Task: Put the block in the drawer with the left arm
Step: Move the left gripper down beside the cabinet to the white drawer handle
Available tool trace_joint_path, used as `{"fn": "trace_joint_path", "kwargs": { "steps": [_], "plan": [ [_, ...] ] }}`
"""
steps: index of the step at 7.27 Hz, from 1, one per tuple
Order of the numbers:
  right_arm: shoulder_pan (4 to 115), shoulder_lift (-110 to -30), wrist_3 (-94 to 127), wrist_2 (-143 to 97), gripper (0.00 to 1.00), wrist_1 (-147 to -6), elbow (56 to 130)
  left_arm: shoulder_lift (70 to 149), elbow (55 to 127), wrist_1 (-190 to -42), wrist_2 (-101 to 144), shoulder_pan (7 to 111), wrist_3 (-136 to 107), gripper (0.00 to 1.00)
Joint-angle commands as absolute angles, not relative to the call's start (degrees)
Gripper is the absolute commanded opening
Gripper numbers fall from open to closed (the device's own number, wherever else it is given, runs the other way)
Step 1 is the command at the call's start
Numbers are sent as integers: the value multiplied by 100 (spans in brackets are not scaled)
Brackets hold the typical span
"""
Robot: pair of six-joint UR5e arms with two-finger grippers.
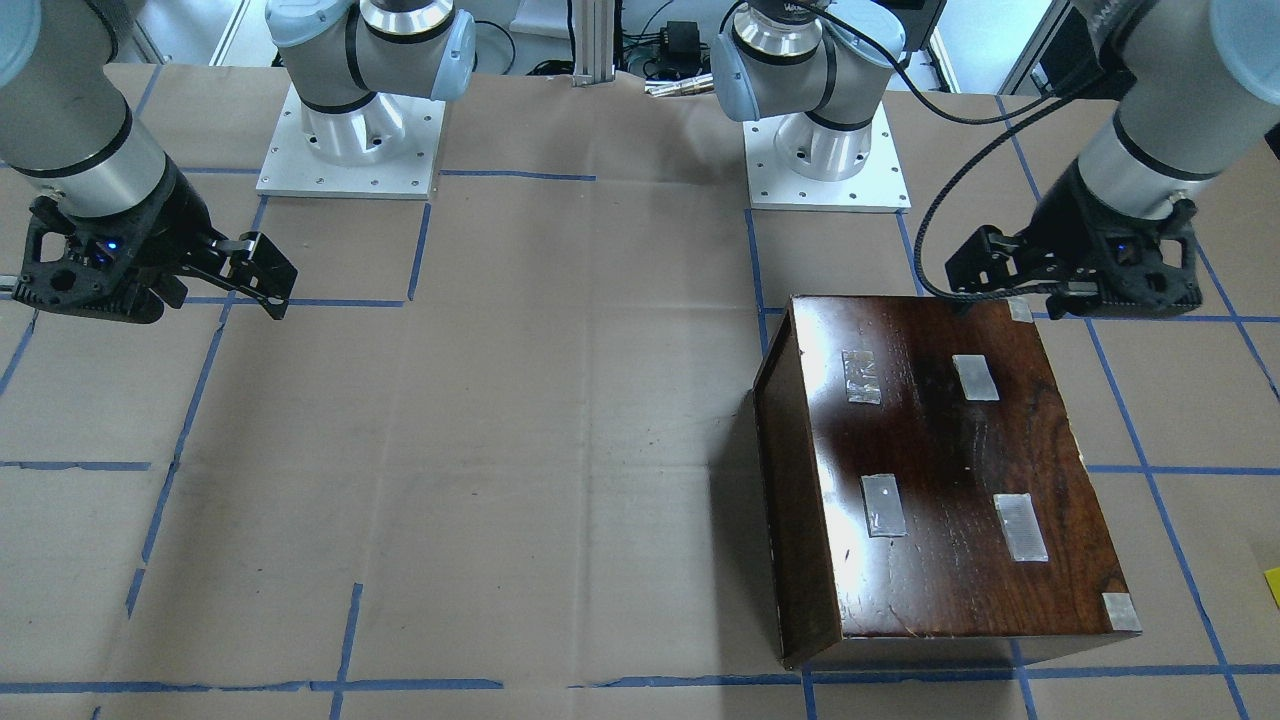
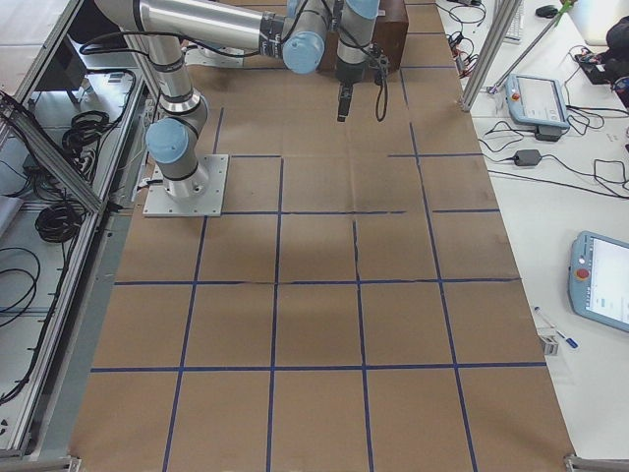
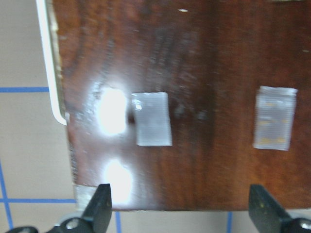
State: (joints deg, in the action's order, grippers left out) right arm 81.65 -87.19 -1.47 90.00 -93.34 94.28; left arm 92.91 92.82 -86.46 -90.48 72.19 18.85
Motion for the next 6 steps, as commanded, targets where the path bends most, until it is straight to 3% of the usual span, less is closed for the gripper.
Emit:
{"fn": "trace_joint_path", "kwargs": {
  "steps": [1, 6],
  "plan": [
    [8165, -8719, -141, 9000, 100, -9334, 9431, 9788, 9238, -8306, -8965, 6341, 2634, 99],
    [8165, -8719, -149, 9000, 100, -9334, 9422, 10809, 8693, -8192, -8212, 5722, 3389, 99]
  ]
}}
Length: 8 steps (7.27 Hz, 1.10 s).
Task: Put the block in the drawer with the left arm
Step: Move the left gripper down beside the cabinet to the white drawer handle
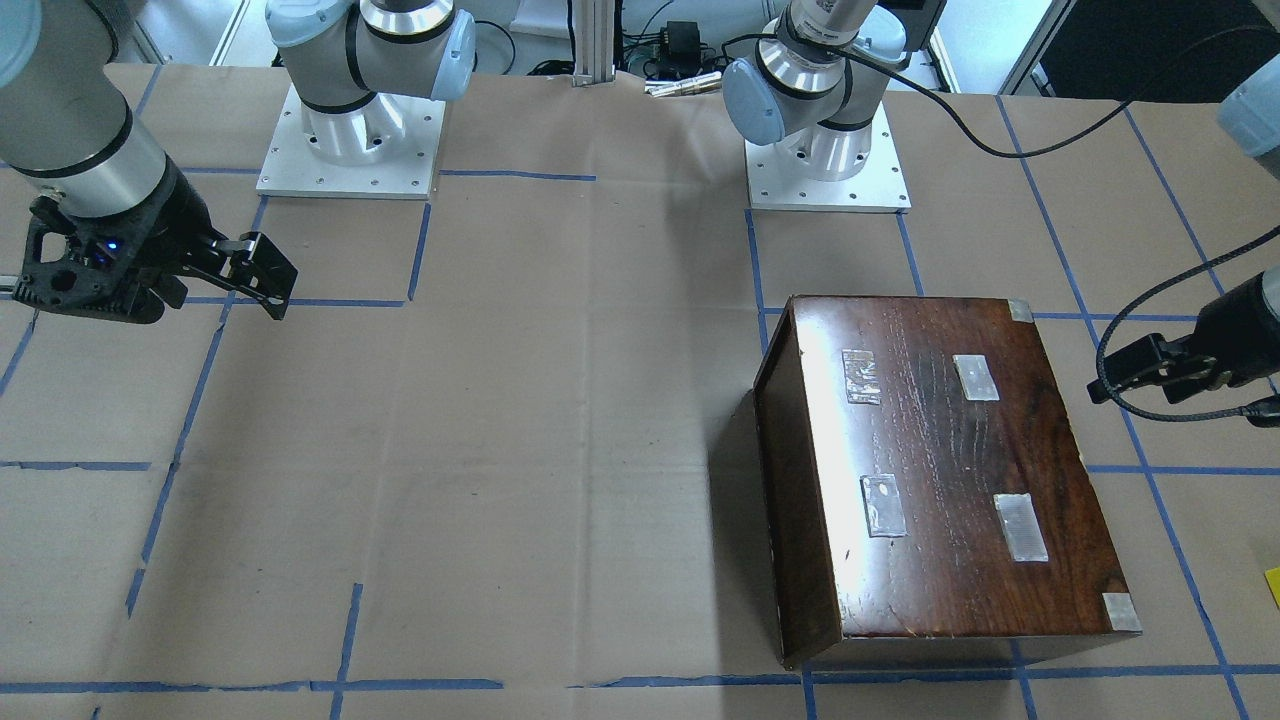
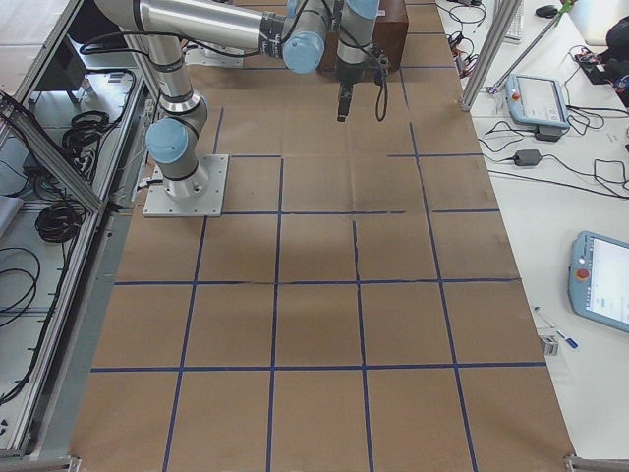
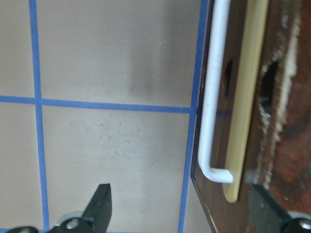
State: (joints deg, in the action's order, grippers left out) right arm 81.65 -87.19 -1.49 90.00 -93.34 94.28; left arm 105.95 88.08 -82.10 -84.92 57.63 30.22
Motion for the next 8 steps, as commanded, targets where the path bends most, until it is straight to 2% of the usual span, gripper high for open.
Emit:
{"fn": "trace_joint_path", "kwargs": {
  "steps": [1, 8],
  "plan": [
    [8165, -8719, -149, 9000, 100, -9334, 9431, 10880, 8675, -8183, -8026, 5722, 3540, 99],
    [8165, -8719, -141, 9000, 100, -9334, 9431, 11373, 8420, -7999, -7532, 5704, 3568, 99]
  ]
}}
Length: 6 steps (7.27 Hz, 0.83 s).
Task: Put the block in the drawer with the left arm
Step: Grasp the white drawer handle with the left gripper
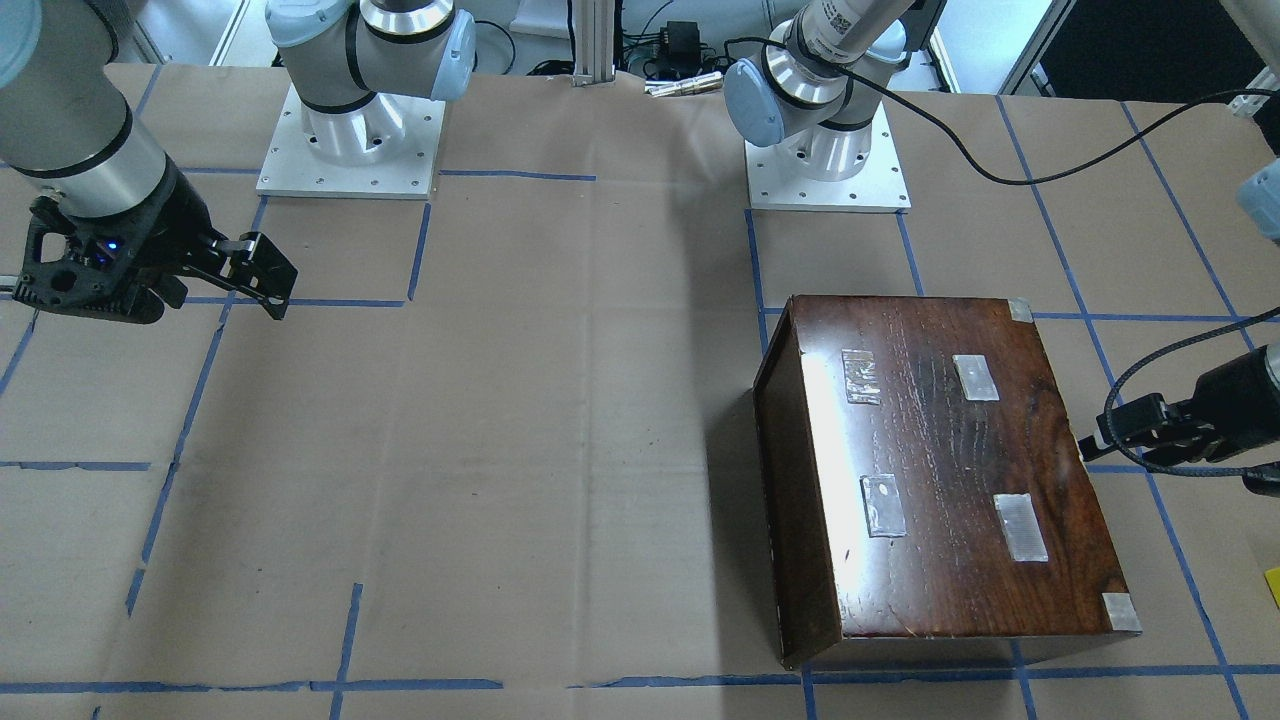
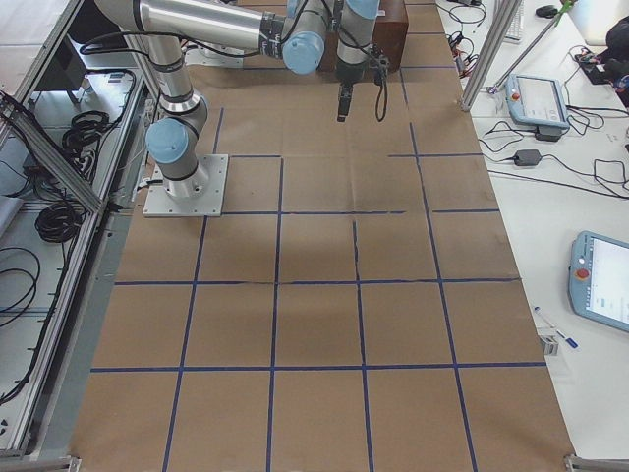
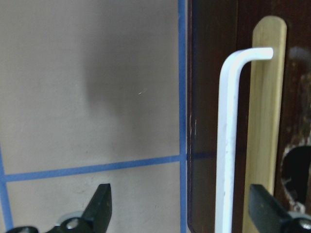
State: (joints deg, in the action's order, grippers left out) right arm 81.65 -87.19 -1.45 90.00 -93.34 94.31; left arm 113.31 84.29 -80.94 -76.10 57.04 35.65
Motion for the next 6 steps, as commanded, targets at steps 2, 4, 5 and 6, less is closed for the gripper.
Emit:
{"fn": "trace_joint_path", "kwargs": {
  "steps": [2, 4, 5, 6],
  "plan": [
    [8165, -8719, -141, 9000, 100, -9334, 9431, 11408, 8446, -7989, -7541, 5704, 3560, 99],
    [8165, -8719, -149, 9000, 100, -9334, 9431, 11505, 8411, -7989, -7524, 5704, 3551, 99],
    [8165, -8719, -141, 9000, 100, -9334, 9431, 11522, 8411, -7989, -7515, 5704, 3551, 99],
    [8165, -8719, -149, 9000, 100, -9334, 9422, 11540, 8420, -7998, -7515, 5704, 3551, 99]
  ]
}}
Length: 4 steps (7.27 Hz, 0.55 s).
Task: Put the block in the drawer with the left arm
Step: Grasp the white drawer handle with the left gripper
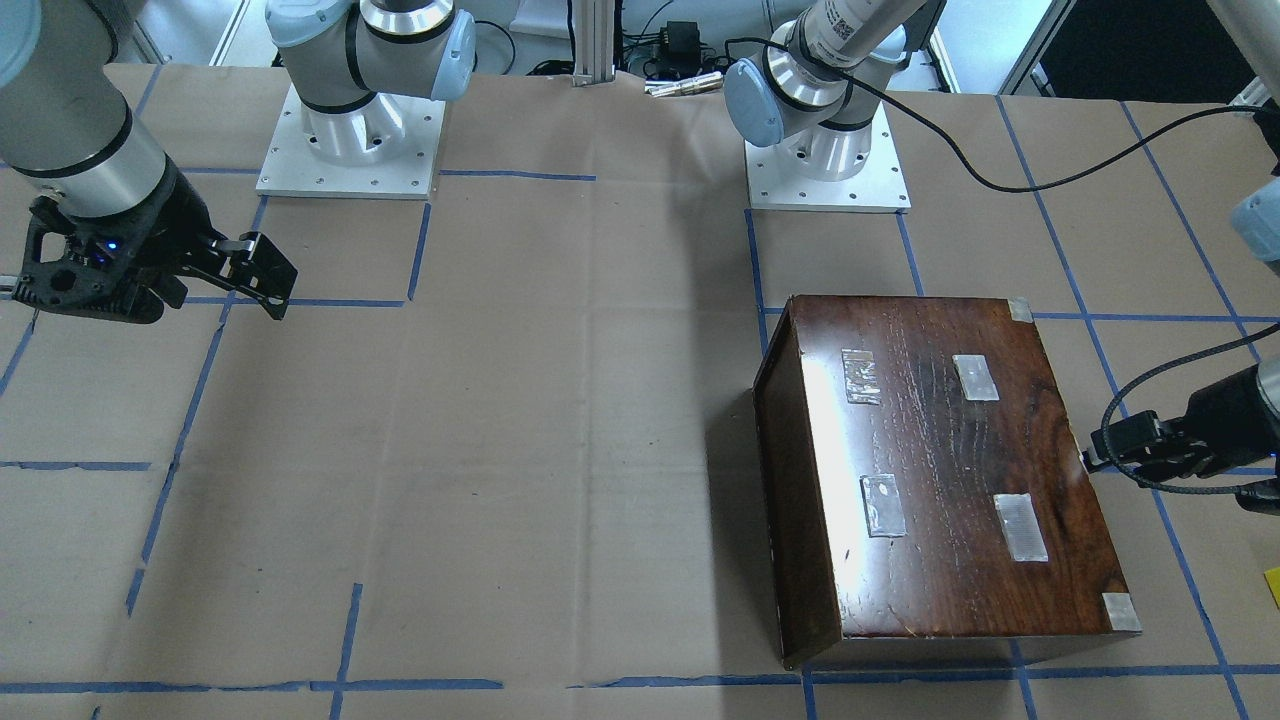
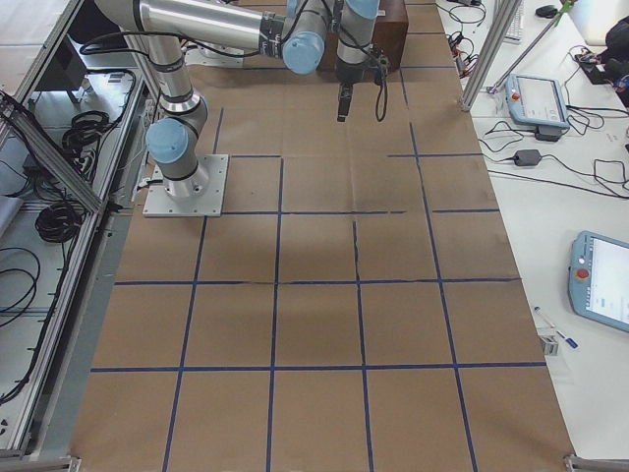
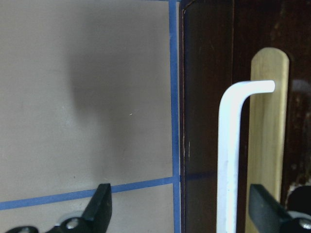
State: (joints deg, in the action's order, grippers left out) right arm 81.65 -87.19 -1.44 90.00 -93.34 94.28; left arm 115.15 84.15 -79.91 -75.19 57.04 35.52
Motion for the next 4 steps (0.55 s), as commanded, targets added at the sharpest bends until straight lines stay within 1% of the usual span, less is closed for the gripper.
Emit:
{"fn": "trace_joint_path", "kwargs": {
  "steps": [1, 4],
  "plan": [
    [8165, -8719, -141, 9000, 100, -9334, 9431, 11557, 8437, -7989, -7515, 5704, 3559, 99],
    [8165, -8719, -149, 9000, 100, -9334, 9431, 11584, 8473, -7998, -7515, 5704, 3560, 99]
  ]
}}
